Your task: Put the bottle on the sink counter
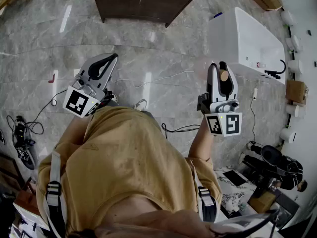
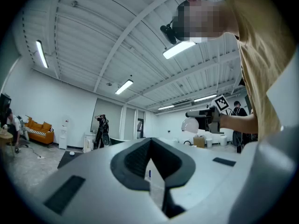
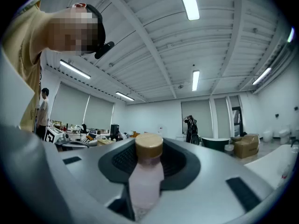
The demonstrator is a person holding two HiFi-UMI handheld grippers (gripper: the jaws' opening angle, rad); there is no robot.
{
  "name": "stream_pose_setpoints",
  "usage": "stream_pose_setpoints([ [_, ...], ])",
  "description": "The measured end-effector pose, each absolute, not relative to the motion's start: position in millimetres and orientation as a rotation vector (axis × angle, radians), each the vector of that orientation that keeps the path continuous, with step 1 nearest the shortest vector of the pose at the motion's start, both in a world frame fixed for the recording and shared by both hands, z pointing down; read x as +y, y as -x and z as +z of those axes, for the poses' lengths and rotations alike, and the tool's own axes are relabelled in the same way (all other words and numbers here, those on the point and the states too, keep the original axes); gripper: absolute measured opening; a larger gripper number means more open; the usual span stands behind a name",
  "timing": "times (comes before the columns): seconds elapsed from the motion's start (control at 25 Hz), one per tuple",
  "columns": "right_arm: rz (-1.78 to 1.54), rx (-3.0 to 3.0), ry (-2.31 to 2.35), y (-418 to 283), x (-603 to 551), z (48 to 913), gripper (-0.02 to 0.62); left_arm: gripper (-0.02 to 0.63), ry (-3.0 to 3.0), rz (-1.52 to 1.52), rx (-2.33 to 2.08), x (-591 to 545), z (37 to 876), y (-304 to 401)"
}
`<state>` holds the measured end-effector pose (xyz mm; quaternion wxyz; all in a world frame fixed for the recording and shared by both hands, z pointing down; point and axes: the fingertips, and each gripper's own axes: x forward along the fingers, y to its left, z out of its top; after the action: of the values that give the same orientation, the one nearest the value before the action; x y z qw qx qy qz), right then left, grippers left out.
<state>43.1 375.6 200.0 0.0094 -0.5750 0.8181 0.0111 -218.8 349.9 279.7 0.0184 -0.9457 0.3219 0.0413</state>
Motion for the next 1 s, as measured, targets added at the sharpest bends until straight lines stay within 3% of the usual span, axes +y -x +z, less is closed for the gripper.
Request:
stream_pose_setpoints([
  [1.0, 0.028, 2.612, 1.654, -100, 403, 210, 0.118, 0.002, 2.812, 0.1, 1.204, 385, 276, 184],
])
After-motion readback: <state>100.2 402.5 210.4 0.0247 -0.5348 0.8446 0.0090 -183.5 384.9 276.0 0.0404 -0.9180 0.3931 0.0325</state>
